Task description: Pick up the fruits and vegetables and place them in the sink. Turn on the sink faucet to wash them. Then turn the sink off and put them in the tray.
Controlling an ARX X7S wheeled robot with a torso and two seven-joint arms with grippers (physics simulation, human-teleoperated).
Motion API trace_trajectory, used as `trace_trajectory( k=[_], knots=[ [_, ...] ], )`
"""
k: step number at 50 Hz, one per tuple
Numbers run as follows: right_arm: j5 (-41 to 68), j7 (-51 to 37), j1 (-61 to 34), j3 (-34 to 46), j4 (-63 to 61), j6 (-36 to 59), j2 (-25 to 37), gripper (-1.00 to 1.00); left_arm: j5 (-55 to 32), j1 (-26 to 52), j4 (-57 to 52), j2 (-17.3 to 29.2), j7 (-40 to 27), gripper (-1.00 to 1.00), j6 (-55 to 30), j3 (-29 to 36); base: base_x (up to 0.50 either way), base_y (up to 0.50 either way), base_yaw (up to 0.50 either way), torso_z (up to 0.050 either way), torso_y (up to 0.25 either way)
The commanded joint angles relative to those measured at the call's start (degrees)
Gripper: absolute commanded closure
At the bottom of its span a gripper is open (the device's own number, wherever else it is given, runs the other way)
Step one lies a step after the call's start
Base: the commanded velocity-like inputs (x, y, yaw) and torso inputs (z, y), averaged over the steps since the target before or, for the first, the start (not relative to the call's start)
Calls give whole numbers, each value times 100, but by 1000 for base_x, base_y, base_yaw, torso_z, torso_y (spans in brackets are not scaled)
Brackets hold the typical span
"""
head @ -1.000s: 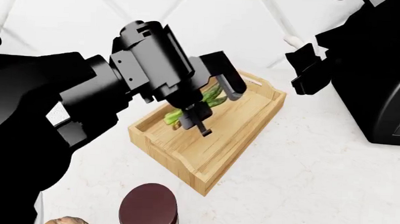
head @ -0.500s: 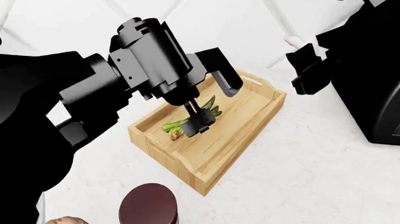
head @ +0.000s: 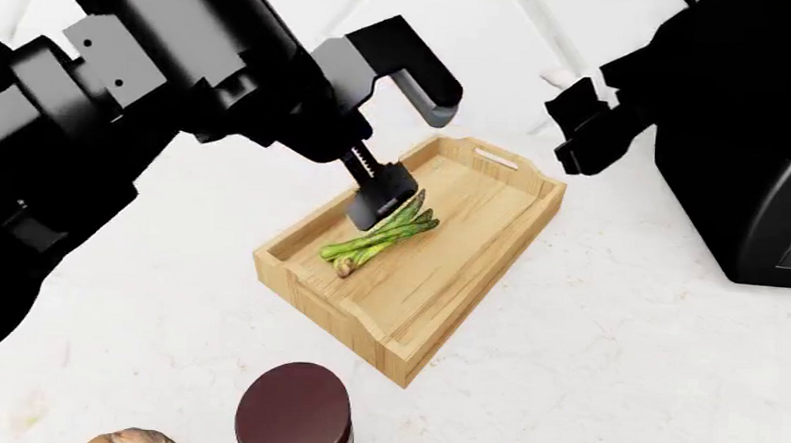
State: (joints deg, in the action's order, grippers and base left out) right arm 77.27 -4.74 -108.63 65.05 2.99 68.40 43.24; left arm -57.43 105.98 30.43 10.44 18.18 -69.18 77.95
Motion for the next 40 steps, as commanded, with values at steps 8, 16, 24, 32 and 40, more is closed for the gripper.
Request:
trace_trajectory(
  k=[8, 16, 24, 32, 40],
  knots=[
    [-882, 1173, 71, 624, 1058, -407, -817, 100, -503, 155, -1145, 922, -755, -100, -448, -538, 0, 0, 0, 0, 0],
    [-1222, 1595, 72, 908, 1522, -558, -1146, 100, -549, 163, -1196, 998, -821, -100, -464, -590, 0, 0, 0, 0, 0],
    [-1548, 1895, 50, 1123, 2154, -736, -1529, 100, -580, 127, -1224, 1022, -882, -100, -473, -606, 0, 0, 0, 0, 0],
    [-1964, 2328, 76, 1508, 2830, -925, -2025, 100, -623, 130, -1273, 1041, -923, -100, -490, -632, 0, 0, 0, 0, 0],
    [-2205, 2663, 111, 1722, 3308, -1108, -2342, 100, -644, 165, -1281, 1036, -943, -100, -505, -643, 0, 0, 0, 0, 0]
  ],
)
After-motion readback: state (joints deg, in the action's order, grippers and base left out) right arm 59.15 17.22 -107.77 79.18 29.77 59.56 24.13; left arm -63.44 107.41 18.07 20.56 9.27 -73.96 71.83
